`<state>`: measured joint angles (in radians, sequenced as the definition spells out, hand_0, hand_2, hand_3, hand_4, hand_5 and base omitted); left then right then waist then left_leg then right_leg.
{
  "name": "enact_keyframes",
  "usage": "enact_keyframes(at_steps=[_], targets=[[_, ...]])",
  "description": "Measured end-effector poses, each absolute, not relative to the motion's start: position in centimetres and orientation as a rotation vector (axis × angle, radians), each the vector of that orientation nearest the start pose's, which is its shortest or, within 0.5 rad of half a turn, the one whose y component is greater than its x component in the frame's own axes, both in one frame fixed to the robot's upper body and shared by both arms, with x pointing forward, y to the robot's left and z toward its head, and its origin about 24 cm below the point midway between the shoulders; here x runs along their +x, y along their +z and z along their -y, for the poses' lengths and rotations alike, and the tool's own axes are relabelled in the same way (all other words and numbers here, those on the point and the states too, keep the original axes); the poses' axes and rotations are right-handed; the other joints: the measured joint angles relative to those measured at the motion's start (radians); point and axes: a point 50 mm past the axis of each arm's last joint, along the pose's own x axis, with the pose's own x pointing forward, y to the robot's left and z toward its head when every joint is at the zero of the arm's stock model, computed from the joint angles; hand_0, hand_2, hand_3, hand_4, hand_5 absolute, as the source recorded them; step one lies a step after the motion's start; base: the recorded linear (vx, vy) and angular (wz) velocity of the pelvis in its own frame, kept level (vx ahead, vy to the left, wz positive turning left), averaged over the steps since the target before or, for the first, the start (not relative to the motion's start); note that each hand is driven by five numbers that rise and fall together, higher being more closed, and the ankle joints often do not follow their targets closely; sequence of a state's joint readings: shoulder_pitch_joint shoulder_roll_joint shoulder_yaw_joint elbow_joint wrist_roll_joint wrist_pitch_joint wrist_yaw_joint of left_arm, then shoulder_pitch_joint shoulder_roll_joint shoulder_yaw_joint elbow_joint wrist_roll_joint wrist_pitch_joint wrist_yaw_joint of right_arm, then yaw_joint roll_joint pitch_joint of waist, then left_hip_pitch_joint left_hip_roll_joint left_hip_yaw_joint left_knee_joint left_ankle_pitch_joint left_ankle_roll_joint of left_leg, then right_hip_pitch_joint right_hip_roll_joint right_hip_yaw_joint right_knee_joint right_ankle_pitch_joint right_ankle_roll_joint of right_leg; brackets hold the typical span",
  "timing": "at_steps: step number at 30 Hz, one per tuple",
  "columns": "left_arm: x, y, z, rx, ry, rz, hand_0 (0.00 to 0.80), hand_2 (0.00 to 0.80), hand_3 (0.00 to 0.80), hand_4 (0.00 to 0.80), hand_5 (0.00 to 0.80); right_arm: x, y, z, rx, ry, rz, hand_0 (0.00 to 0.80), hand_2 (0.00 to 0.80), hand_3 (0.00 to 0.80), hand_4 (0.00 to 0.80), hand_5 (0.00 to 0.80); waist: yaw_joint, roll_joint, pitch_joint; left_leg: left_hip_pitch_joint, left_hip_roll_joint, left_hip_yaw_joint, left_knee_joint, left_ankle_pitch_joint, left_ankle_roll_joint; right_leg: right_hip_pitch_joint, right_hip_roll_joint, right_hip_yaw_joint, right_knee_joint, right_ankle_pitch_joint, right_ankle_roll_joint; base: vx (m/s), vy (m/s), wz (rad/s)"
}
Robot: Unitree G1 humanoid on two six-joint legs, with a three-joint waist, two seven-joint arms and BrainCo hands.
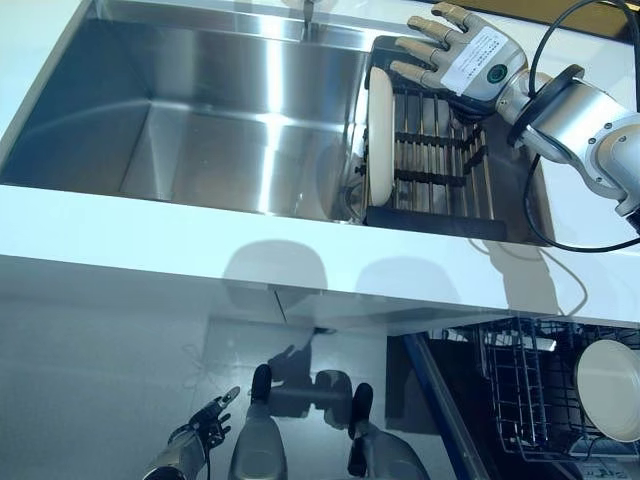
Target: Take plates into dishwasher
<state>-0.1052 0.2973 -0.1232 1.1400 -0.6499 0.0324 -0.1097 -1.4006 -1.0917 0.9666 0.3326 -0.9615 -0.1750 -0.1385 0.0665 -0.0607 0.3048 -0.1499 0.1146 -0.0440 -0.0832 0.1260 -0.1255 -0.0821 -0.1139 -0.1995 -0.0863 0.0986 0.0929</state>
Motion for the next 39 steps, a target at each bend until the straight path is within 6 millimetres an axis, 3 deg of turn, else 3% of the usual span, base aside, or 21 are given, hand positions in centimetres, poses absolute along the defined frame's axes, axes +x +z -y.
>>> enact_keyframes(at_steps=[39], targets=[[14.9,-13.8,-24.6,-0.323,0.301,-0.976,0.0,0.0,0.0,0.0,0.0,34.5,33.6,14.7,-2.354,-0.027,0.944,0.0,0.0,0.0,0.0,0.0,0.005,-0.008,0.002,0.015,-0.001,-0.014,0.0,0.004,0.0,0.024,0.001,-0.012,0.0,-0.003,0.001,0.001,-0.001,0.01]])
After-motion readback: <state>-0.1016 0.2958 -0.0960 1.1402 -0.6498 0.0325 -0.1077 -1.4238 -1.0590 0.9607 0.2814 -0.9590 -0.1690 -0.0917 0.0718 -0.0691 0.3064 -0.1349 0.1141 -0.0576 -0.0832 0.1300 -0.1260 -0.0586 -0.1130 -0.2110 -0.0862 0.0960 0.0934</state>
